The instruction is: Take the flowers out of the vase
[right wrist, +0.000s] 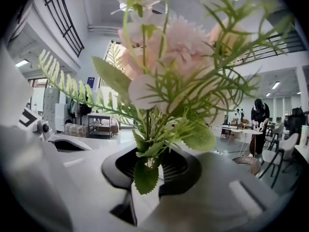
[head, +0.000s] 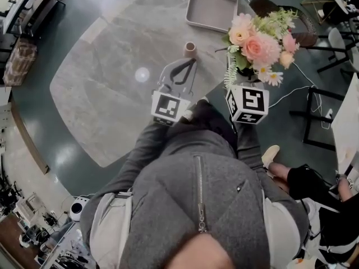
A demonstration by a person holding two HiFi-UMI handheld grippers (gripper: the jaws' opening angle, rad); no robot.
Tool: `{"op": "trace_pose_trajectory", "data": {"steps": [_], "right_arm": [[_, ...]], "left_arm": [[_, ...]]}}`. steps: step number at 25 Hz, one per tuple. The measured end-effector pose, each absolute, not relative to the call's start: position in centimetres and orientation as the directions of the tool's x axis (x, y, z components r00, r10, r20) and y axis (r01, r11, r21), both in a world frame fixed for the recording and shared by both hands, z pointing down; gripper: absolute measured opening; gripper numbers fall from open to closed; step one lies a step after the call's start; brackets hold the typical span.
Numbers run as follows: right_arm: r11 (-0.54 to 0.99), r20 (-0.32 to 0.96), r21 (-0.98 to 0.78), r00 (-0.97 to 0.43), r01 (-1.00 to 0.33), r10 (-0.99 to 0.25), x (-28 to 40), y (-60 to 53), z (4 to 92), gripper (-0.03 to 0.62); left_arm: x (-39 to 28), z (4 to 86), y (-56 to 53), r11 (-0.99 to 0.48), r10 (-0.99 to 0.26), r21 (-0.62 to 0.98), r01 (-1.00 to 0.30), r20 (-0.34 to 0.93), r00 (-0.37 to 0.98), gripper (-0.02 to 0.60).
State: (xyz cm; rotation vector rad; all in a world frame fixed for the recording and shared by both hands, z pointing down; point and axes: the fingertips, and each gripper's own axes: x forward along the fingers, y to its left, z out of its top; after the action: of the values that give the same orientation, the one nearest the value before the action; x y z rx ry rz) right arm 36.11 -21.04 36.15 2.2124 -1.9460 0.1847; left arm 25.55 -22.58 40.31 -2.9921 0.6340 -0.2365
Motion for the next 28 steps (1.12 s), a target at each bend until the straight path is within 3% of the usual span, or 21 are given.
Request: {"op": "trace_pose_trajectory", "data": {"steps": [15,28], "right_arm": [[-0.123,0.368,0.085,0.146,-0.989,-0.918,36.6,-20.9,44.3,0.087],[-0.108,0.427,0.101,0.141,-0.989,-0.893,36.2,-20.8,46.6,0.081]], "left_arm": [[24.9,41.1,-23.2,-0.902,-0.430,-0.116,-0.416,0.162,0.888,0.009],[24.7,41.6,-23.2,-0.902,-0.431,-0.068,-0.426,0.154,0.889,0.008]]}}
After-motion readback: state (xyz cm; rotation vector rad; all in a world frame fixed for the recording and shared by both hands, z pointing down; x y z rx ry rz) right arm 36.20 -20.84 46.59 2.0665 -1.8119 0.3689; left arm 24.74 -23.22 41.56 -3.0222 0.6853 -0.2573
